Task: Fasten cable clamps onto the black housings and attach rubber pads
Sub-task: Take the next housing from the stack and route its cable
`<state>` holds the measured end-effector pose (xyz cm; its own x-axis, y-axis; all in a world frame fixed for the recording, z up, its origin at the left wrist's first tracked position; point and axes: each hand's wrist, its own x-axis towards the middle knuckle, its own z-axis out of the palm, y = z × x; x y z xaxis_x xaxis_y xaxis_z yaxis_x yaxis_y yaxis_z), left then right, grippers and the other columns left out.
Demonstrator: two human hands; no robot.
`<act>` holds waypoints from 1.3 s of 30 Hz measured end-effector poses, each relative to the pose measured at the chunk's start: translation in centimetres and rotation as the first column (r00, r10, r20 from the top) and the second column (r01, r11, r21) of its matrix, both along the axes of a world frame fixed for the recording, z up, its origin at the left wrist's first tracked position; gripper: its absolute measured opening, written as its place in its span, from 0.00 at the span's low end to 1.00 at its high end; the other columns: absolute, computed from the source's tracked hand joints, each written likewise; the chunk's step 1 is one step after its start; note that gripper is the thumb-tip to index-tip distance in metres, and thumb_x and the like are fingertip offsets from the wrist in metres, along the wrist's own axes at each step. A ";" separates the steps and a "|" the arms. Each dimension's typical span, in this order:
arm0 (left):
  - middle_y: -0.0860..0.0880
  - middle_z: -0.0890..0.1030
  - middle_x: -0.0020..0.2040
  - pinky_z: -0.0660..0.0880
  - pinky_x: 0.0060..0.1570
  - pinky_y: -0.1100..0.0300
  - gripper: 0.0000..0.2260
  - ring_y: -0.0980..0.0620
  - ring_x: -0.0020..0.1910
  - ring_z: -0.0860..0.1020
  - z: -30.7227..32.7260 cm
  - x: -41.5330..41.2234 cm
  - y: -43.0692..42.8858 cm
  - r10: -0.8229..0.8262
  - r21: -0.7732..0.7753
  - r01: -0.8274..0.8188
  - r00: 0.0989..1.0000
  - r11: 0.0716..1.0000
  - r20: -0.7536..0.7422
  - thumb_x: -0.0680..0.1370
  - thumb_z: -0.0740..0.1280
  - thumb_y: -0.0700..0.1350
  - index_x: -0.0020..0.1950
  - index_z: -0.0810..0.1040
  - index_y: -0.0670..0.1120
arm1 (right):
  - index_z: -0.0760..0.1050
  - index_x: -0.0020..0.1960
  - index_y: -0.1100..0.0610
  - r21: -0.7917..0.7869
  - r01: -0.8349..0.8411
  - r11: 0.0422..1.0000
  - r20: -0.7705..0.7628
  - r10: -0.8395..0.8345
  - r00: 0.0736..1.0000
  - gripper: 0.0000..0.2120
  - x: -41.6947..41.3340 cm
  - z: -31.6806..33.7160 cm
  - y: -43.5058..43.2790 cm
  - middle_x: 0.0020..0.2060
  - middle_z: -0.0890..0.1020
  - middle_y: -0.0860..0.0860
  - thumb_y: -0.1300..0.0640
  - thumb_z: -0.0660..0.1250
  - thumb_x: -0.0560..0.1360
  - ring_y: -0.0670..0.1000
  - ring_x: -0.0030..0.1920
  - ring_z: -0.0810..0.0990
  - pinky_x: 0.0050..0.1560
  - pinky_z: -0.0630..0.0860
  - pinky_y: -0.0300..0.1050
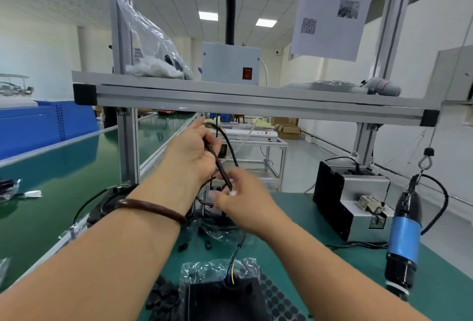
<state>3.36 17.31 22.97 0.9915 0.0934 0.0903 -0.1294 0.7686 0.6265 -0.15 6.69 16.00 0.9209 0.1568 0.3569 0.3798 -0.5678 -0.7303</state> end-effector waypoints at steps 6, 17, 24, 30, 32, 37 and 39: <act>0.45 0.70 0.66 0.65 0.69 0.47 0.11 0.45 0.64 0.70 -2.1 0.1 3.9 0.332 0.809 -0.234 0.942 0.540 0.051 0.80 0.62 0.50 0.60 0.79 0.52 | 0.76 0.46 0.52 0.432 -0.015 0.902 0.069 -0.017 0.997 0.03 0.3 2.0 -3.5 0.37 0.81 0.52 0.55 0.70 0.75 0.42 0.27 0.77 0.31 0.74 0.37; 0.57 0.73 0.42 0.72 0.44 0.58 0.16 0.51 0.45 0.77 -3.1 -2.3 2.7 -0.386 0.464 -0.813 0.578 -0.353 0.719 0.81 0.54 0.55 0.55 0.79 0.50 | 0.75 0.35 0.55 0.672 -0.041 0.739 -0.001 0.056 0.998 0.14 -0.6 3.8 -2.9 0.24 0.74 0.49 0.57 0.66 0.79 0.44 0.21 0.66 0.22 0.63 0.34; 0.52 0.78 0.35 0.75 0.28 0.54 0.21 0.49 0.32 0.76 -0.7 -3.2 2.6 -0.487 0.200 -0.890 0.399 -0.409 0.777 0.81 0.49 0.55 0.44 0.78 0.46 | 0.76 0.34 0.57 0.723 -0.068 0.687 0.089 0.005 0.996 0.14 -2.3 5.5 -4.1 0.24 0.73 0.51 0.59 0.66 0.78 0.43 0.20 0.66 0.21 0.62 0.32; 0.52 0.79 0.36 0.65 0.22 0.62 0.20 0.49 0.28 0.75 2.3 -3.8 2.7 -0.537 0.073 -0.885 0.342 -0.460 0.771 0.81 0.50 0.55 0.46 0.79 0.47 | 0.76 0.33 0.58 0.760 -0.119 0.639 0.160 -0.006 0.987 0.14 -3.0 7.3 -5.3 0.22 0.73 0.51 0.60 0.66 0.78 0.45 0.20 0.62 0.20 0.57 0.33; 0.51 0.80 0.38 0.63 0.23 0.62 0.23 0.46 0.30 0.76 3.1 -3.8 2.8 -0.549 0.045 -0.890 0.318 -0.453 0.773 0.80 0.47 0.57 0.47 0.78 0.47 | 0.76 0.32 0.57 0.756 -0.131 0.641 0.172 -0.001 0.985 0.15 -3.1 7.7 -5.9 0.22 0.73 0.51 0.60 0.66 0.78 0.46 0.21 0.61 0.20 0.57 0.33; 0.53 0.80 0.42 0.60 0.26 0.63 0.24 0.47 0.35 0.77 3.5 -3.3 2.3 -0.570 -0.010 -0.885 0.291 -0.466 0.768 0.78 0.43 0.59 0.50 0.77 0.50 | 0.76 0.34 0.59 0.764 -0.126 0.633 0.165 -0.003 0.986 0.14 -2.6 7.3 -6.6 0.22 0.73 0.51 0.59 0.66 0.79 0.45 0.20 0.61 0.20 0.58 0.32; 0.53 0.79 0.40 0.62 0.26 0.64 0.23 0.49 0.34 0.76 3.7 -2.5 3.4 -0.485 0.066 -0.870 0.334 -0.489 0.809 0.77 0.45 0.59 0.52 0.77 0.52 | 0.74 0.35 0.58 0.821 -0.100 0.562 0.144 -0.035 0.989 0.13 -2.2 7.5 -8.1 0.22 0.73 0.50 0.60 0.65 0.79 0.44 0.20 0.62 0.19 0.58 0.32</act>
<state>0.89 20.67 26.69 0.2825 -0.5916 0.7551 -0.4843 -0.7674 -0.4201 -2.35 -1.39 23.48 0.8557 -0.2391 0.4589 0.5126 0.2709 -0.8148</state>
